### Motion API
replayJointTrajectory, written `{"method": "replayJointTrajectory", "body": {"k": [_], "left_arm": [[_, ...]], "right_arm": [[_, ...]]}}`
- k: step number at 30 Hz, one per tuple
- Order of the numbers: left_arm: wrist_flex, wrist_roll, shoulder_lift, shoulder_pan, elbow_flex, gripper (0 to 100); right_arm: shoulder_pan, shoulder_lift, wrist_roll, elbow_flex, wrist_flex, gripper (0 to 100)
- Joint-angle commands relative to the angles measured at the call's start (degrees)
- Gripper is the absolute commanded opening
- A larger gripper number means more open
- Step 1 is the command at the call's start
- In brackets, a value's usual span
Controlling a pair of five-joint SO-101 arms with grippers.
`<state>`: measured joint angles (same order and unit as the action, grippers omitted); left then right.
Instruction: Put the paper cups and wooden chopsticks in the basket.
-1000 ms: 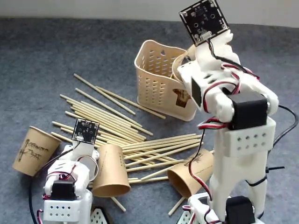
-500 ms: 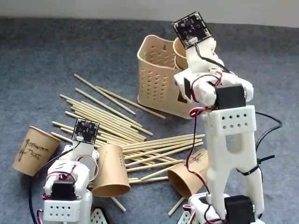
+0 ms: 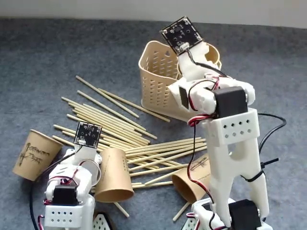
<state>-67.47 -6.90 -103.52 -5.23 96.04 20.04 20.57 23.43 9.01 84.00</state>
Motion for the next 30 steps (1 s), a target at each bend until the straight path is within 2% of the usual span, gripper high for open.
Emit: {"method": "replayJointTrajectory", "body": {"k": [1,11,16,20,30], "left_arm": [[-0.09,0.09,-0.13,0.57,1.10,1],[-0.09,0.09,-0.13,0.57,1.10,1],[-0.09,0.09,-0.13,0.57,1.10,1],[-0.09,0.09,-0.13,0.57,1.10,1],[-0.09,0.09,-0.13,0.57,1.10,1]], "right_arm": [[0.57,1.27,0.26,6.20,4.62,18.1],[0.57,1.27,0.26,8.84,16.13,18.1],[0.48,3.21,0.26,7.60,16.92,18.1],[0.66,9.36,0.26,0.04,16.84,18.1],[6.55,26.68,0.44,-25.36,16.84,18.1]]}}
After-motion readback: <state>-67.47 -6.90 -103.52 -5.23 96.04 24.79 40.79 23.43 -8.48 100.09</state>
